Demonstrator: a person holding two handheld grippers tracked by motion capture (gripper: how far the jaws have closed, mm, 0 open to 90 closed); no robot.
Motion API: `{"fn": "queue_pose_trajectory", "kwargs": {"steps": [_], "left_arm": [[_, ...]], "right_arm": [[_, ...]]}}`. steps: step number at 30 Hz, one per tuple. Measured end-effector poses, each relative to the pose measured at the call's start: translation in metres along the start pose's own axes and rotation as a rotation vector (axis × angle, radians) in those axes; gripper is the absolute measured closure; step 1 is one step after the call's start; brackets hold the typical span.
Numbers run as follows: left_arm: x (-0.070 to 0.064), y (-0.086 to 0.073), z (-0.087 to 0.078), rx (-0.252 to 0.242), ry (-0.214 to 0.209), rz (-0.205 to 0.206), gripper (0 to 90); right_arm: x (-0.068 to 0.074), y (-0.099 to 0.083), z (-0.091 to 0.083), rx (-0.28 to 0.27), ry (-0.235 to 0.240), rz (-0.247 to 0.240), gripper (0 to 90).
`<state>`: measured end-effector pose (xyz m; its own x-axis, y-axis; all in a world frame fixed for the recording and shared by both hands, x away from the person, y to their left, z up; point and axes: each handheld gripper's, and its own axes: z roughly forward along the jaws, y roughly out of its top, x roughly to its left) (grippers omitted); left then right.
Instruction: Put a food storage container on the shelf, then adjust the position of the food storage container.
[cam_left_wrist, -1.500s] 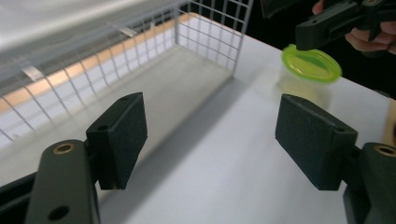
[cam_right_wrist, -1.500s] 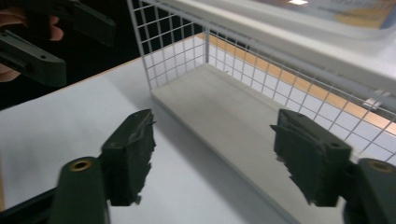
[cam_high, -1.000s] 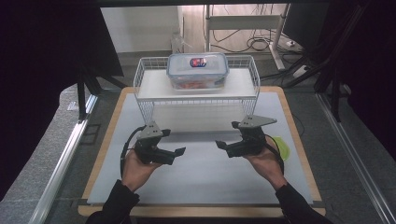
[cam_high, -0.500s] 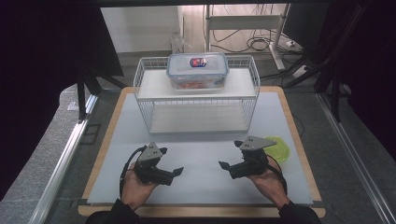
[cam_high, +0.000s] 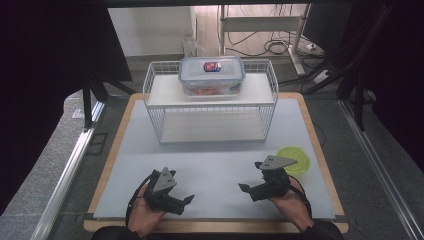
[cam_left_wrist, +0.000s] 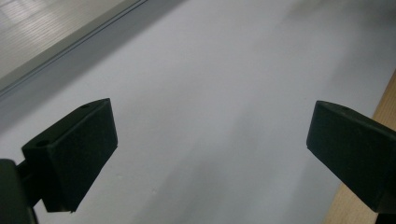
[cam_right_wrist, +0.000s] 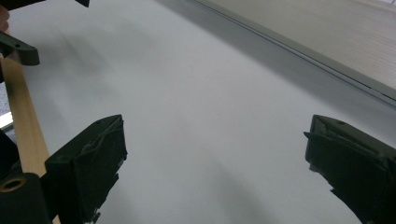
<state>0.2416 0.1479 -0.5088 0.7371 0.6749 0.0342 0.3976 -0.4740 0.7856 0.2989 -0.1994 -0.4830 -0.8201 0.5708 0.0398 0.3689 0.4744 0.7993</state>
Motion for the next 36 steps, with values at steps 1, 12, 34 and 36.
{"fn": "queue_pose_trajectory", "kwargs": {"steps": [1,12,34,36], "left_arm": [[0.0,0.0,0.0,0.001,0.001,0.003,1.6],[0.002,-0.002,0.002,-0.014,-0.008,-0.006,1.6],[-0.001,-0.001,0.004,0.002,0.0,0.019,1.7],[-0.001,-0.001,0.005,0.002,0.001,0.018,1.7]], "right_arm": [[0.0,0.0,0.0,0.003,-0.007,0.005,5.5],[-0.009,0.0,0.0,0.055,-0.069,0.041,12.0],[-0.066,0.008,-0.067,-0.012,-0.299,0.072,90.0],[-0.079,0.003,-0.076,-0.02,-0.335,0.106,90.0]]}}
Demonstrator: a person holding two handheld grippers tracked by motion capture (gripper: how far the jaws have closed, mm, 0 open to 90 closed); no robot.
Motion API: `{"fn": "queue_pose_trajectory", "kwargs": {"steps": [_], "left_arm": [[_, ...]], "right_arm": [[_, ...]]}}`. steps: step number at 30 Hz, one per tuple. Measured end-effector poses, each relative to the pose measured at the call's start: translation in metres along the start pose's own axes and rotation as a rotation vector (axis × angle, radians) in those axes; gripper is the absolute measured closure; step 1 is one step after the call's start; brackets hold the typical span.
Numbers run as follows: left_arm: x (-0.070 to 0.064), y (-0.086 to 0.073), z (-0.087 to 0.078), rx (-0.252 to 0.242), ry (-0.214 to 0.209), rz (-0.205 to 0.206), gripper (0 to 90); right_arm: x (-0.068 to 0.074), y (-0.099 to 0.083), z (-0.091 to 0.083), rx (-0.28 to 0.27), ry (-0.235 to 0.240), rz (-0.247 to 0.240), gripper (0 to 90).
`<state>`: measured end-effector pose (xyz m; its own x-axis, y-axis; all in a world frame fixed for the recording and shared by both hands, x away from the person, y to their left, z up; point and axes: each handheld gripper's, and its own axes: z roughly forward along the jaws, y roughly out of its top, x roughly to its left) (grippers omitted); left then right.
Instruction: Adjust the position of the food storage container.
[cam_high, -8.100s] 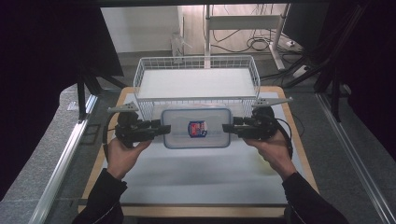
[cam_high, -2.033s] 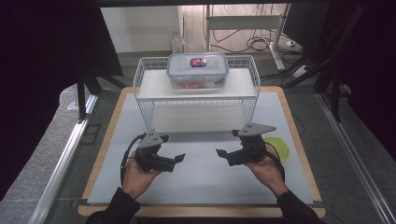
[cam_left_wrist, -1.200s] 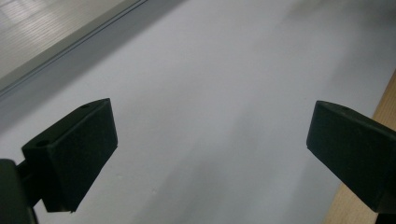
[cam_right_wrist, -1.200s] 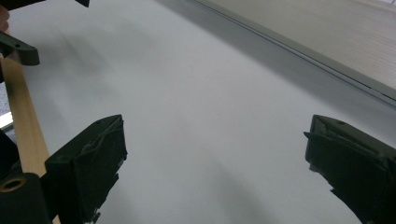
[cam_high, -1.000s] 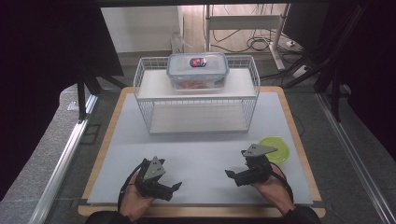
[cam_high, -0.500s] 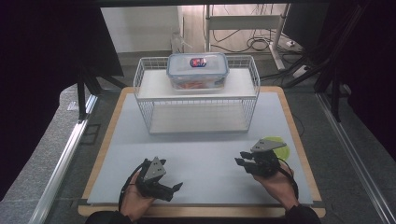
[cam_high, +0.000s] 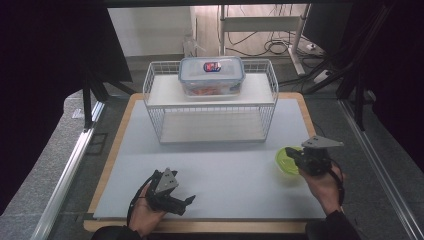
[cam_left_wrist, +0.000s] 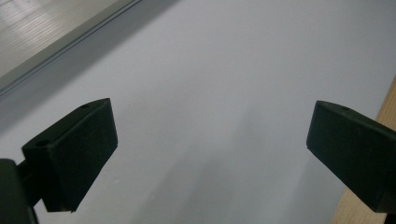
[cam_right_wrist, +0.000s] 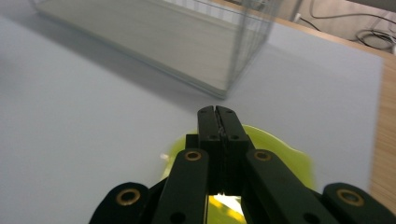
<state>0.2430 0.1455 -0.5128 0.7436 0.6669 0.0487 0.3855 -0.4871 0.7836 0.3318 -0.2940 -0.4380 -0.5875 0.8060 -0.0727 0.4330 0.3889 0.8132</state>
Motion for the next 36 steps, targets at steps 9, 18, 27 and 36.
{"fn": "queue_pose_trajectory", "kwargs": {"steps": [9,18,27,36], "left_arm": [[0.001,-0.001,0.003,0.023,-0.003,-0.003,1.8],[-0.001,-0.002,0.005,0.044,-0.001,0.009,2.1],[-0.002,-0.002,0.007,0.057,-0.001,0.014,2.1],[-0.003,-0.002,0.008,0.062,0.002,0.02,2.1]], "right_arm": [[-0.048,-0.022,-0.004,0.038,-0.124,0.112,90.0],[-0.074,-0.051,0.011,0.118,-0.091,0.204,89.0],[-0.082,-0.058,0.01,0.101,-0.061,0.256,88.7],[-0.084,-0.058,0.006,0.093,-0.08,0.265,88.0]]}}
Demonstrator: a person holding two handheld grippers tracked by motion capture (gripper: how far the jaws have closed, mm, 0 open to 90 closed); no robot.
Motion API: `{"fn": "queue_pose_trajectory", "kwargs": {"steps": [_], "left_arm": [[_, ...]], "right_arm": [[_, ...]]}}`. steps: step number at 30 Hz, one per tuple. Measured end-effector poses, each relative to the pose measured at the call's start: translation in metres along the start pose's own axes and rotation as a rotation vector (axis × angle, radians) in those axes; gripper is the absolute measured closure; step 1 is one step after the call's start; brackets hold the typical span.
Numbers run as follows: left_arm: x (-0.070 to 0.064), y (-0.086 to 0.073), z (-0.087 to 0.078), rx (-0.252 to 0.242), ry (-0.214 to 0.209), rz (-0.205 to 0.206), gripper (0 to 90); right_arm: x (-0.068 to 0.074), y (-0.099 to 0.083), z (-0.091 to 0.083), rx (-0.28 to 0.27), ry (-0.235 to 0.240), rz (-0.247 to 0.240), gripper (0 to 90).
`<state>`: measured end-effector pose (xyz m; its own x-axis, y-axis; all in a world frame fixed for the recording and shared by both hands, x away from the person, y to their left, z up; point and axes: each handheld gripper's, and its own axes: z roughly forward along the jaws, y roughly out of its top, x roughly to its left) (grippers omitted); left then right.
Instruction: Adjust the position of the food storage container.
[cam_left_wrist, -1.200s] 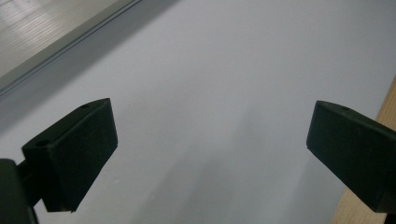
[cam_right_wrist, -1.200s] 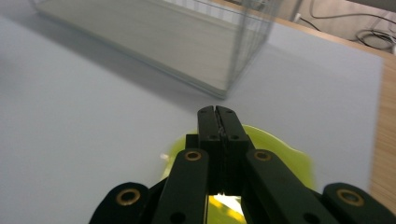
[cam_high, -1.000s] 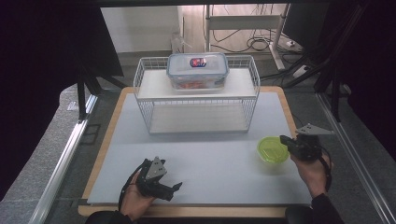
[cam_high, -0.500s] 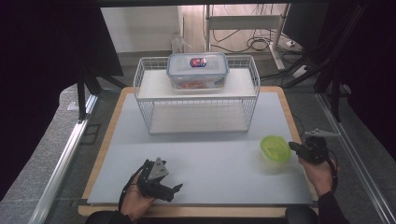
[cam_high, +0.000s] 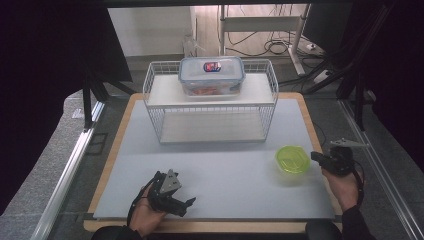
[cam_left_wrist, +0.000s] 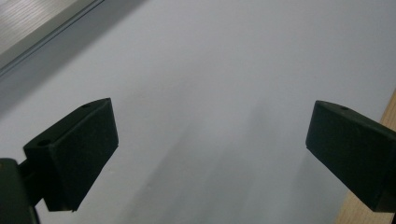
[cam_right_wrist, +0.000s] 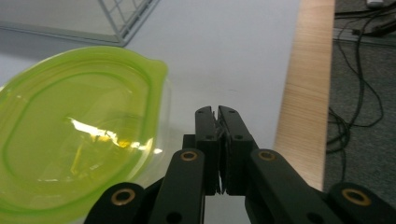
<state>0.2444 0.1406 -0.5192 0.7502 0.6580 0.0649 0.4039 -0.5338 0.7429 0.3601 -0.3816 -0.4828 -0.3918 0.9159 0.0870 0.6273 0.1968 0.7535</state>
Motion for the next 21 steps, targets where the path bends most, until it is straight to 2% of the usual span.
{"fn": "queue_pose_trajectory", "kwargs": {"steps": [3,10,13,21], "left_arm": [[0.0,0.0,0.0,0.001,0.001,0.001,2.1],[0.0,0.0,0.0,0.002,0.002,0.002,2.1],[-0.001,0.0,0.001,0.004,0.002,0.002,2.1],[-0.001,0.0,0.002,0.011,0.003,0.005,2.2]], "right_arm": [[-0.002,-0.002,0.002,0.023,-0.004,0.002,88.0],[0.008,-0.009,0.023,0.13,0.066,-0.025,87.7],[0.014,-0.01,0.027,0.153,0.082,-0.041,88.2],[0.022,-0.011,0.031,0.166,0.115,-0.044,88.2]]}}
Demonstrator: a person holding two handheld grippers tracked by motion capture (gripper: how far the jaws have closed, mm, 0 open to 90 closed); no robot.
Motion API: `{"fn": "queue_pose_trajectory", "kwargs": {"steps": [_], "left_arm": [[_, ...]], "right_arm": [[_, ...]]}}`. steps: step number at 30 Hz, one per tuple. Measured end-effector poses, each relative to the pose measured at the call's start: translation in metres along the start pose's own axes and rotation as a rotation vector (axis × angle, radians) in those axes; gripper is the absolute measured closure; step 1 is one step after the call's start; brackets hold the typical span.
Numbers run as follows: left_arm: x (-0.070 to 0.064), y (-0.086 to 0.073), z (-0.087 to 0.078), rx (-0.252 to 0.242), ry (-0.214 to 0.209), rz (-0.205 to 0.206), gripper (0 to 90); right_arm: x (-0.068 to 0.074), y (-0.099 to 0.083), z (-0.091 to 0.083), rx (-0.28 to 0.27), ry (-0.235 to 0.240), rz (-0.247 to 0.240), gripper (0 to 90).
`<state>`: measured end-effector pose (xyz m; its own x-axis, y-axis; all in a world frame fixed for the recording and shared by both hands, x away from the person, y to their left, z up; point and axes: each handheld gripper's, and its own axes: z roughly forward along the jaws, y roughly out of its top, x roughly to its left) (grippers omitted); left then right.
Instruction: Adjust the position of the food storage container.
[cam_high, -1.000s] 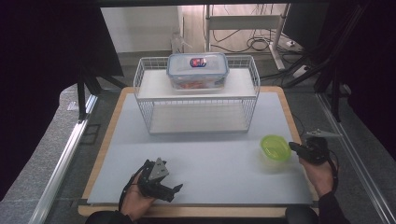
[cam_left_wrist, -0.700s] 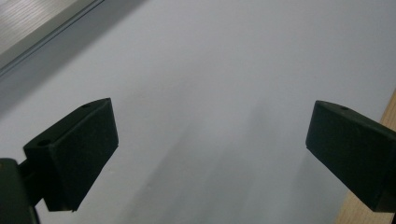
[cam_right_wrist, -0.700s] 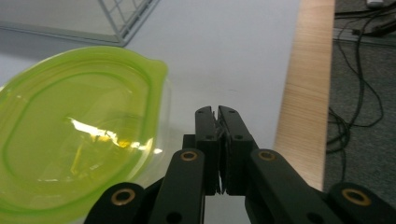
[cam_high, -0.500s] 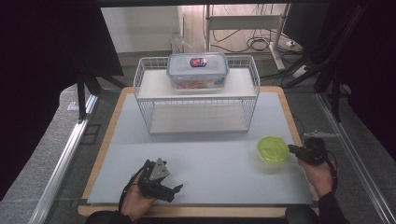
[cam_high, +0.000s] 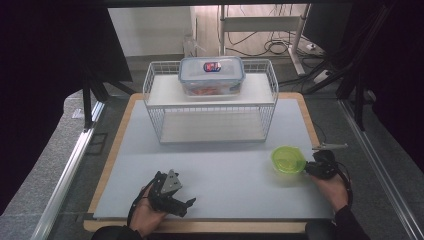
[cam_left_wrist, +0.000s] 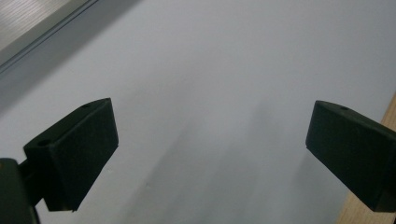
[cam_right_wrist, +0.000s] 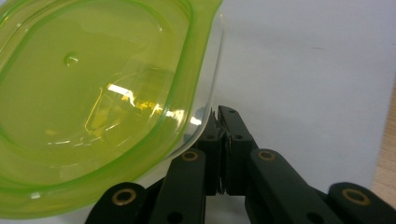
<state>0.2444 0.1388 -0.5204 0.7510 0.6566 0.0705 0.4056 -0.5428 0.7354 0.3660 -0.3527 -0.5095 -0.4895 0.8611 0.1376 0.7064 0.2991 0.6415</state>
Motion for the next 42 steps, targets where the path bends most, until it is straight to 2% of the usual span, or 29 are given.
{"fn": "queue_pose_trajectory", "kwargs": {"steps": [7,16,27,31,42], "left_arm": [[0.0,0.0,0.001,0.004,0.002,0.004,2.2],[-0.001,0.0,0.002,0.008,0.002,0.006,2.2],[-0.001,0.0,0.002,0.008,0.001,0.002,2.2],[-0.001,0.001,0.002,0.012,0.0,0.006,2.2],[-0.001,0.001,0.002,0.016,0.0,0.009,2.2]], "right_arm": [[0.009,0.002,0.004,0.017,0.03,-0.02,88.1],[0.028,0.005,0.012,0.026,0.072,-0.054,87.8],[0.057,0.013,0.028,0.043,0.137,-0.096,88.1],[0.067,0.016,0.033,0.048,0.159,-0.093,88.1],[0.102,0.026,0.051,0.074,0.24,-0.123,88.2]]}}
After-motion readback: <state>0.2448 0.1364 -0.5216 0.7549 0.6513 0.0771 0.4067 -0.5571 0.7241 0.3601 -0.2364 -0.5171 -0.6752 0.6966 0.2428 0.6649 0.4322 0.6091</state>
